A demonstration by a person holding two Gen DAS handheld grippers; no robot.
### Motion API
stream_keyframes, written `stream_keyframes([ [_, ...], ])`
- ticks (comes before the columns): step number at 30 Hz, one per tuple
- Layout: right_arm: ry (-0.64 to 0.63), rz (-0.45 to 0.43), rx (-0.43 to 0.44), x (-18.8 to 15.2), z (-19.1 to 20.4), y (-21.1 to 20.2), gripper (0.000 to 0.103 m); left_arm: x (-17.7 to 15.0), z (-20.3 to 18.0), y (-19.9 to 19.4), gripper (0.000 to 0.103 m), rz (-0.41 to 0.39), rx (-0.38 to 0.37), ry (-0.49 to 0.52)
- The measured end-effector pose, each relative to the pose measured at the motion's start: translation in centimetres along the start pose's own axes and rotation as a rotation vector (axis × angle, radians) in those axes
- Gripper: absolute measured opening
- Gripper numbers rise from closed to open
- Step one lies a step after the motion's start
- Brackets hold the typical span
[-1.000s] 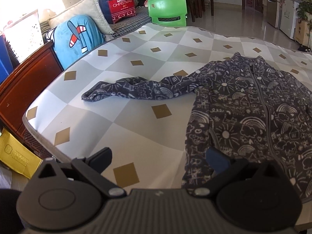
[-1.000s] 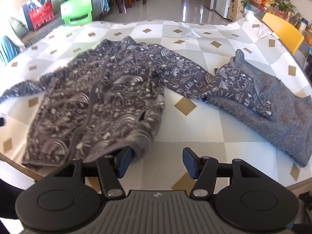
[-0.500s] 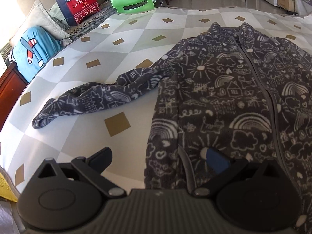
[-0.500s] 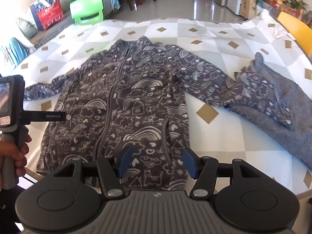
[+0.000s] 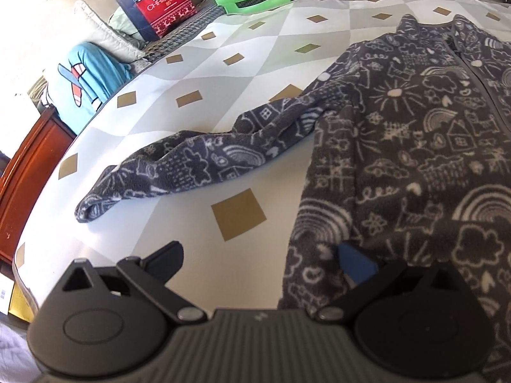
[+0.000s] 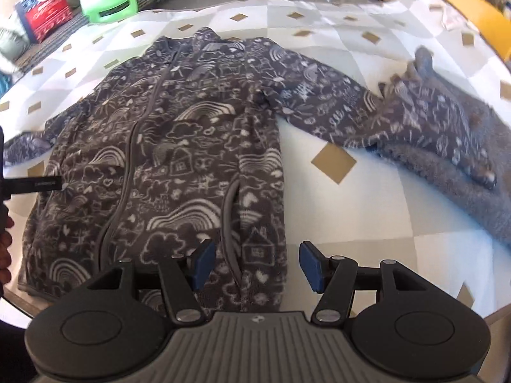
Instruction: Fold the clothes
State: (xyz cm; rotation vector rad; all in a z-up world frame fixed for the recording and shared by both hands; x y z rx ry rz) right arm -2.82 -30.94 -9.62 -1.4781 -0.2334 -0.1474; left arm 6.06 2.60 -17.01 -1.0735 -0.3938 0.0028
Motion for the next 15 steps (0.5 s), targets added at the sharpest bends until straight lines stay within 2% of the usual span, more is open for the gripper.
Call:
stream_keyframes([
  [2,0.048,0.017,0.041,-0.2,-1.0,0.6,0.056,0.2,0.5,0.3,0.103,0.015,-0.034,-0.034],
  [6,0.047,0.042,0.029,-0.6,-1.4,1.4,0.056,0.1,0.8,-0.2,0.103,0.023,-0.052,-0.049],
  [8,0.048,0.045,0.036,-0.9,-1.5,1.5,0.056,-0.2,0.8,-0.9,0.103,0.016,-0.060,-0.038],
  [13,0.126,0.068,0.123,-1.4,-2.5,2.0,0.056,-1.0,0.8,-3.7,0.103,-0.029,-0.113,-0.016],
  [15,0.122,0.076,0.097,-1.6,-2.4,2.3,0.056,-1.2,0.6,-5.2,0.103,-0.051,-0.153,0.013],
])
Point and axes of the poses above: each gripper's, at about its wrist camera, not at the fingertips, and y roughly the way its jaws point, z to its left, x to its top, the point moved 4 cm from there along y, roughly the way its jaws point, and after that the axes turned 13 degrees about z, right-handed, at the moved point
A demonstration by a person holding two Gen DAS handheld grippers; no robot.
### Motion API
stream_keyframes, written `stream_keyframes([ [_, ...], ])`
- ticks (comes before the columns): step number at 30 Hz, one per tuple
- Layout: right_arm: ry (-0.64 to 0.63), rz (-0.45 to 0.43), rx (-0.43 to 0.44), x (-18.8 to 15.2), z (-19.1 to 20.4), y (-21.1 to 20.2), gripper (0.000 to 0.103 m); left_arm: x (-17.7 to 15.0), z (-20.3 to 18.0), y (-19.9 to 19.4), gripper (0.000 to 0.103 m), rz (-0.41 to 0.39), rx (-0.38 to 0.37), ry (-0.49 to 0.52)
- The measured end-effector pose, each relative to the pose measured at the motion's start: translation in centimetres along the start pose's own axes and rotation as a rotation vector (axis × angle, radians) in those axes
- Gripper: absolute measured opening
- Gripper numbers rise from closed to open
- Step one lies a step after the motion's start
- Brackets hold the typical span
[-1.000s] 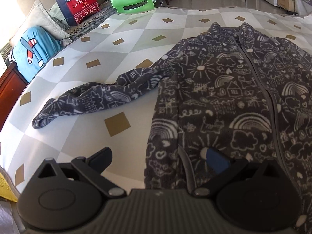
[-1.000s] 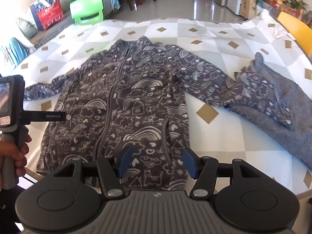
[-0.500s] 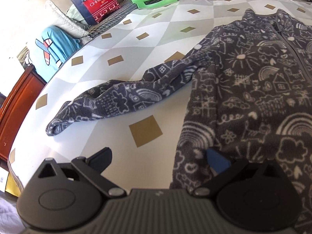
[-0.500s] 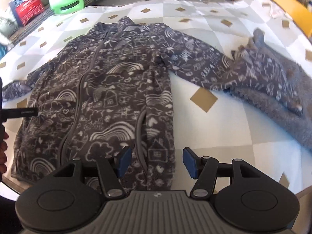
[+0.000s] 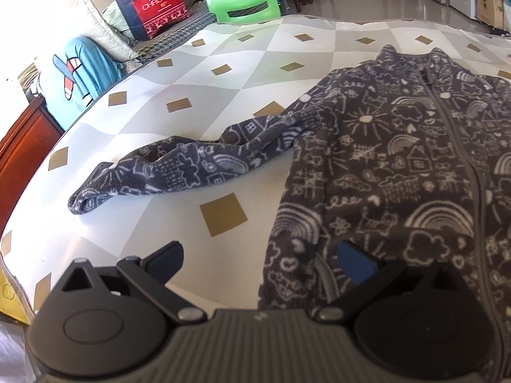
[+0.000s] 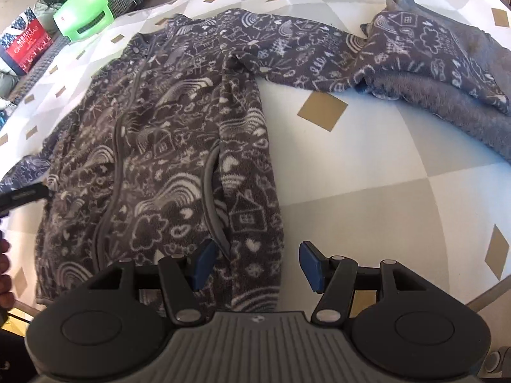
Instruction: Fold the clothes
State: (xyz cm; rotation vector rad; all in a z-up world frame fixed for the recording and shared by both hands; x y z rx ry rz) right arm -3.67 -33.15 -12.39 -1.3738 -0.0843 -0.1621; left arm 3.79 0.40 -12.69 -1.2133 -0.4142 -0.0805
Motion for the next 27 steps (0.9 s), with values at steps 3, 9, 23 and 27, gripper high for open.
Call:
stream_keyframes([
  [3,-0.003,0.030,-0.001,-0.3,0.1,0.9,0.056,-0.6,-1.1,-2.3,0.103,-0.034,-0.066,0.069],
  [9,0.096,0.076,0.047,-0.5,-1.0,2.2,0.056,-2.5,-4.1,-6.3,0.103,-0.102,-0.165,0.245],
  [23,0.122,0.016,0.135,-0.2,-0.4,2.0,0.017,-8.2,-7.1,-8.7,0.103,-0.136,-0.221,0.475],
  [27,0.096,-0.046,0.156,0.3,0.2,0.5,0.010,-9.0,-7.4,-9.3,0.103,-0.159,-0.241,0.518],
])
Point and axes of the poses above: each gripper's, at about its wrist camera, not at the fingertips, and y roughly the way its jaws point, z to its left, x to its top, the point moved 4 cm from there along y, roughly the way its jaws point, and after that the axes turned 13 degrees about z, right-handed, at the moved point
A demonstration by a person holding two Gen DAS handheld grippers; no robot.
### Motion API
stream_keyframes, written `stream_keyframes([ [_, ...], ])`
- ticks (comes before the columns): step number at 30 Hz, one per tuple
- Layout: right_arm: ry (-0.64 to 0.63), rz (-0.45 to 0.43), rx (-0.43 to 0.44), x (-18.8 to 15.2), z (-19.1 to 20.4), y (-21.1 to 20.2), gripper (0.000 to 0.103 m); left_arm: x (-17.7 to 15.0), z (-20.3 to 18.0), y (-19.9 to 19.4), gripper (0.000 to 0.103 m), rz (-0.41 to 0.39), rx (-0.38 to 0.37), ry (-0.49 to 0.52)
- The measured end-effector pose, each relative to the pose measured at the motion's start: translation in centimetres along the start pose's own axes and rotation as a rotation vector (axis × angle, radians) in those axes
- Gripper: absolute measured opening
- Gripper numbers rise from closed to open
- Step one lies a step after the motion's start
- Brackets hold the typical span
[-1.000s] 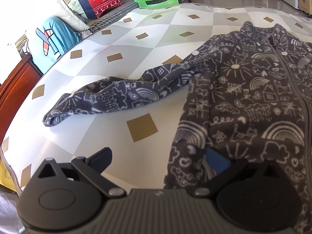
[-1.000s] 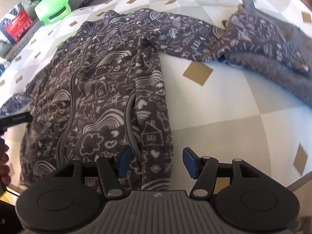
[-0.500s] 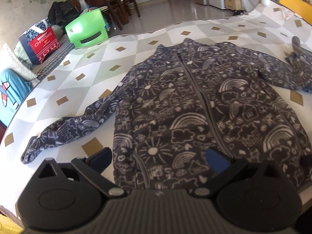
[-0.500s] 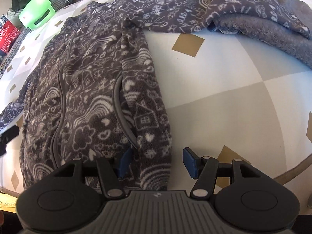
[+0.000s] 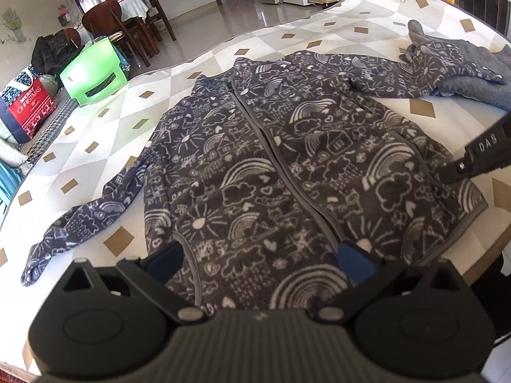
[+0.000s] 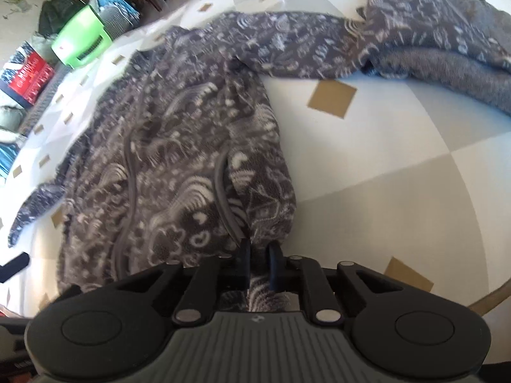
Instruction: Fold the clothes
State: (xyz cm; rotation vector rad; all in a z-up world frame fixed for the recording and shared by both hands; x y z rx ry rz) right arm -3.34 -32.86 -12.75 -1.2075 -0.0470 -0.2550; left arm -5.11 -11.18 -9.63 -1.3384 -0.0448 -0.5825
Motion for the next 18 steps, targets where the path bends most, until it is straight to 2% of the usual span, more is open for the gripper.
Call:
stream_keyframes([
  [3,-0.016,-0.058,0.073,0.8,1.0,-1.8,0.006,-0.4,-0.9,-0.5,0.103,-0.016,-0.031,0.046],
  [7,-0.080,-0.096,0.116,2.3,3.5,-3.3,0.006,-0.6,-2.5,-1.0,0.103,-0.039,-0.072,0.107],
  [10,-0.103,-0.096,0.139,3.3,5.0,-3.6,0.005,-0.7,-3.5,-1.1,0.103,-0.055,-0.093,0.134],
  [18,-0.132,-0.032,0.174,5.6,7.1,-2.2,0.005,-0.8,-6.1,0.0,0.103,-0.076,-0.125,0.225],
])
Point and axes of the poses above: each gripper's, at about its wrist camera, not at the fingertips, and y roughly the way its jaws point, z to its left, x to its top, the point moved 4 cm from there along y, roughly the way its jaws point, and after that the axes turned 13 degrees about z, right-handed, at the moved point
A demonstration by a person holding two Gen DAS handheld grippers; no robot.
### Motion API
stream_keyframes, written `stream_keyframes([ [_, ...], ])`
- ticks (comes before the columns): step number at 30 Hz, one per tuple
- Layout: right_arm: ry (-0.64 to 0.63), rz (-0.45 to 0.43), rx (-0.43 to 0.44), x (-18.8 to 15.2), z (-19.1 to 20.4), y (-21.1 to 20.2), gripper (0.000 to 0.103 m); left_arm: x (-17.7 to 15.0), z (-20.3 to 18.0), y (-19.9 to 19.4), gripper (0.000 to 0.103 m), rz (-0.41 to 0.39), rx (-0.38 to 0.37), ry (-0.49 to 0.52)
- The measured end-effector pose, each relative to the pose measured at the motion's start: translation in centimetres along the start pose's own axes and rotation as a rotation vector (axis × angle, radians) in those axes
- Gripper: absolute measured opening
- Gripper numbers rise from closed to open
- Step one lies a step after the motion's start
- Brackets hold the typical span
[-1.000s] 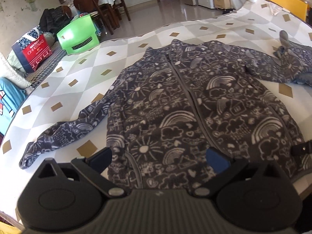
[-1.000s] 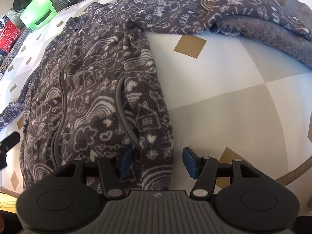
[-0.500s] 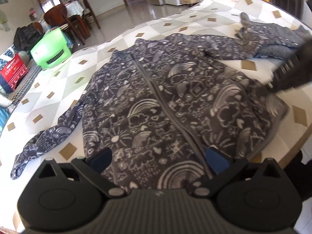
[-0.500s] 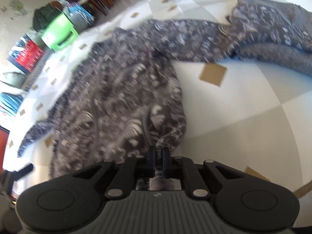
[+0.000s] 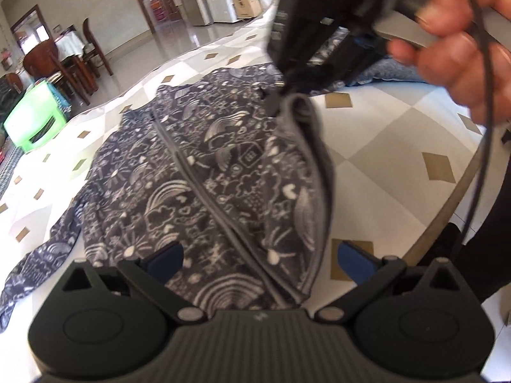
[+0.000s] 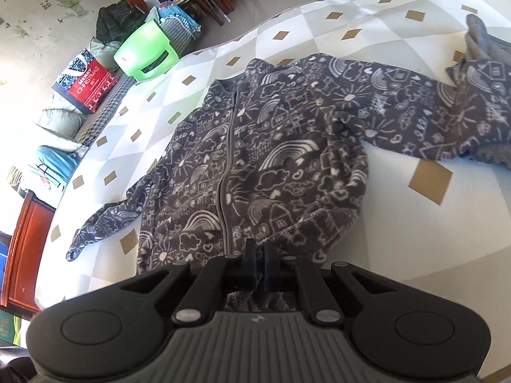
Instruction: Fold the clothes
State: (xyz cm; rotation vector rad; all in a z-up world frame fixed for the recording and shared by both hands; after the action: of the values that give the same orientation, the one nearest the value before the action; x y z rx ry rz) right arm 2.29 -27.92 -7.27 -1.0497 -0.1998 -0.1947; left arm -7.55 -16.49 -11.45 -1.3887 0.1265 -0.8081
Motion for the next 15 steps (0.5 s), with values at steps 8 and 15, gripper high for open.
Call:
stream_keyframes([
  [8,-0.031,0.021,-0.011,2.4,0.1,0.4,0.005,2.0,0.4,4.6,0.103,0.064,0.081,-0.052],
  [15,-0.021,0.005,-0.145,1.6,-2.1,-0.4,0.031,2.7,3.6,5.0,0.103,0.093,0.054,-0.261],
])
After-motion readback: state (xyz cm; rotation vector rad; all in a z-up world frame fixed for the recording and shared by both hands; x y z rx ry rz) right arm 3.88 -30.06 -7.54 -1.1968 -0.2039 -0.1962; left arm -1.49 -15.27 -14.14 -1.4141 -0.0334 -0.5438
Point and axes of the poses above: each gripper's, at about its wrist camera, not at the fingertips, and y roughly the way its jaws point, z to its left, x to its top, the point moved 4 cm from there along y, roughly the way its jaws point, and after that the axes turned 13 degrees about z, right-handed, at the moved point
